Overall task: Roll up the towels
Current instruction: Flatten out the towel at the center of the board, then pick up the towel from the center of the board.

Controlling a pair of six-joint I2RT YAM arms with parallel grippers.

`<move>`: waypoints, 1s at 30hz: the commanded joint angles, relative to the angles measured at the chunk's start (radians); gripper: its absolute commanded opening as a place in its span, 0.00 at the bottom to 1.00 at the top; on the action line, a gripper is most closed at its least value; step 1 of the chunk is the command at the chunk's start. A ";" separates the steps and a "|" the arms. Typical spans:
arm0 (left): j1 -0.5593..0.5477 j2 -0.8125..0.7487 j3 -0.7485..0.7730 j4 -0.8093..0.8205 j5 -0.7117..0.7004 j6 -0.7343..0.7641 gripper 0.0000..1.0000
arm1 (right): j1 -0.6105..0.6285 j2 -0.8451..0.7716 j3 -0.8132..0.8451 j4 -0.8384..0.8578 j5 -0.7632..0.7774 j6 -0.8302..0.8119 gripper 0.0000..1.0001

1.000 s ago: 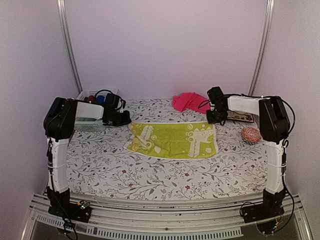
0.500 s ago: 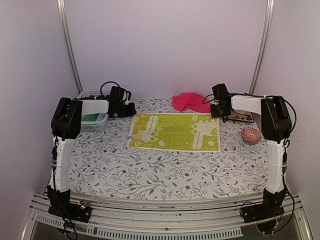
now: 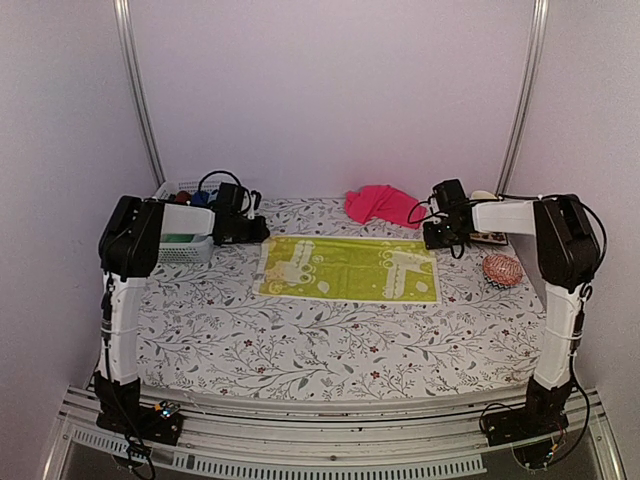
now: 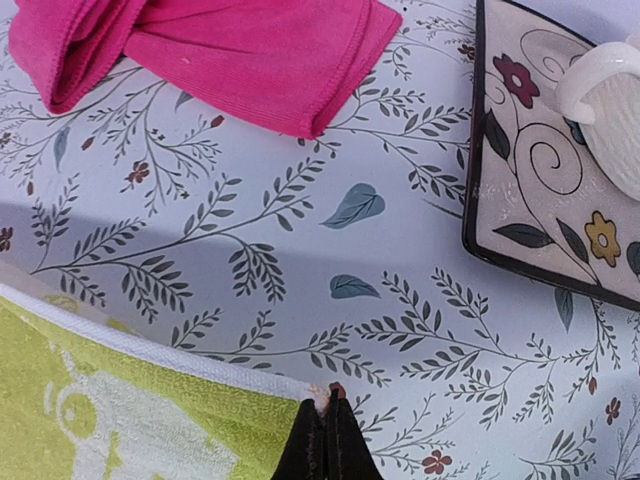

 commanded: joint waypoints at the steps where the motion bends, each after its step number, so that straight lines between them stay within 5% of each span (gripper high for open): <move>1: 0.021 -0.091 -0.103 0.161 0.062 0.030 0.09 | -0.011 -0.115 -0.073 0.063 -0.054 0.007 0.01; 11: 0.032 -0.147 -0.237 0.368 0.218 0.031 0.10 | -0.010 -0.210 -0.167 0.097 -0.132 0.000 0.01; 30: 0.039 -0.327 -0.462 0.409 0.270 0.066 0.01 | -0.011 -0.294 -0.241 0.033 -0.142 -0.008 0.01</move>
